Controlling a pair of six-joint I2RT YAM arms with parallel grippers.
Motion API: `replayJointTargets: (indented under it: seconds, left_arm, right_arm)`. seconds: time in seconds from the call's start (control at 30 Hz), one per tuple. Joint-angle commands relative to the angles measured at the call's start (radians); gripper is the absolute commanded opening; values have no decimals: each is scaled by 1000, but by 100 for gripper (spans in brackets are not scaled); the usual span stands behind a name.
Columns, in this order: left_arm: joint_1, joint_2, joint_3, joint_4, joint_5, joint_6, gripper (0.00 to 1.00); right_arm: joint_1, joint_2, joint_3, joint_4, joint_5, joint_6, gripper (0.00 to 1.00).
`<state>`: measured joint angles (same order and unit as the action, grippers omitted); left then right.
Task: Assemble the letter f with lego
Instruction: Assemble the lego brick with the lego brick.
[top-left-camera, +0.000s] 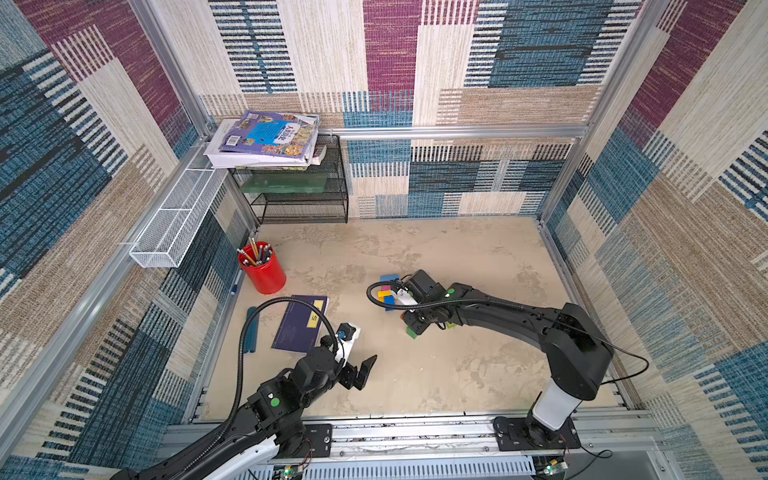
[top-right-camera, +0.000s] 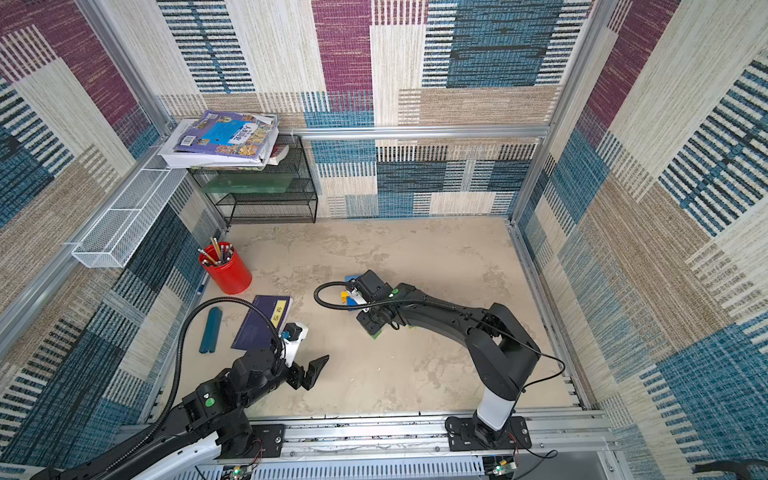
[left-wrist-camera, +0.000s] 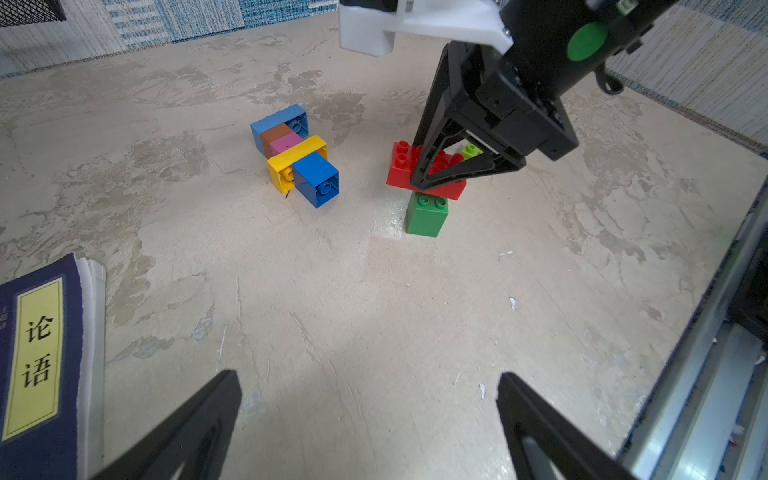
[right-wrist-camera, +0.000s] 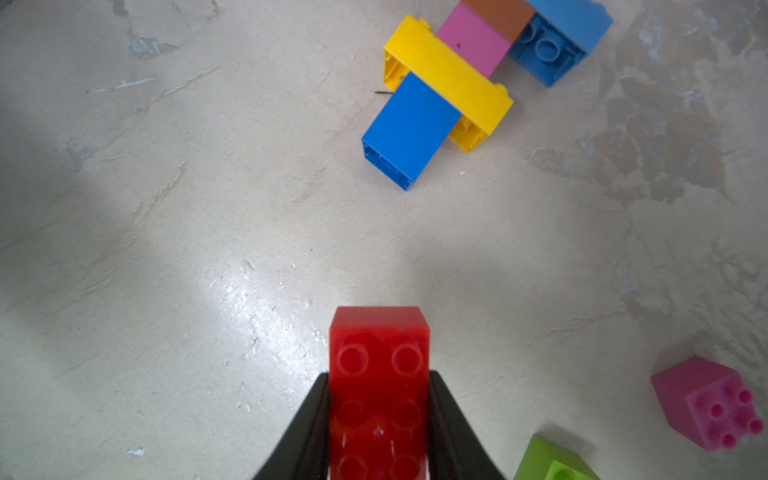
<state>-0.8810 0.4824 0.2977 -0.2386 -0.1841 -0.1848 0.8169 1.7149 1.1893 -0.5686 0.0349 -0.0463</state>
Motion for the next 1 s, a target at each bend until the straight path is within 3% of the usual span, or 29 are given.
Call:
replayJointTargets:
  seconds: [0.0, 0.97]
  left_arm:
    - [-1, 4, 2, 19, -14, -9, 99]
    - [0, 19, 2, 25, -11, -9, 99]
  right_arm:
    - [2, 6, -3, 5, 4, -9, 27]
    - [6, -11, -54, 11, -19, 10, 24]
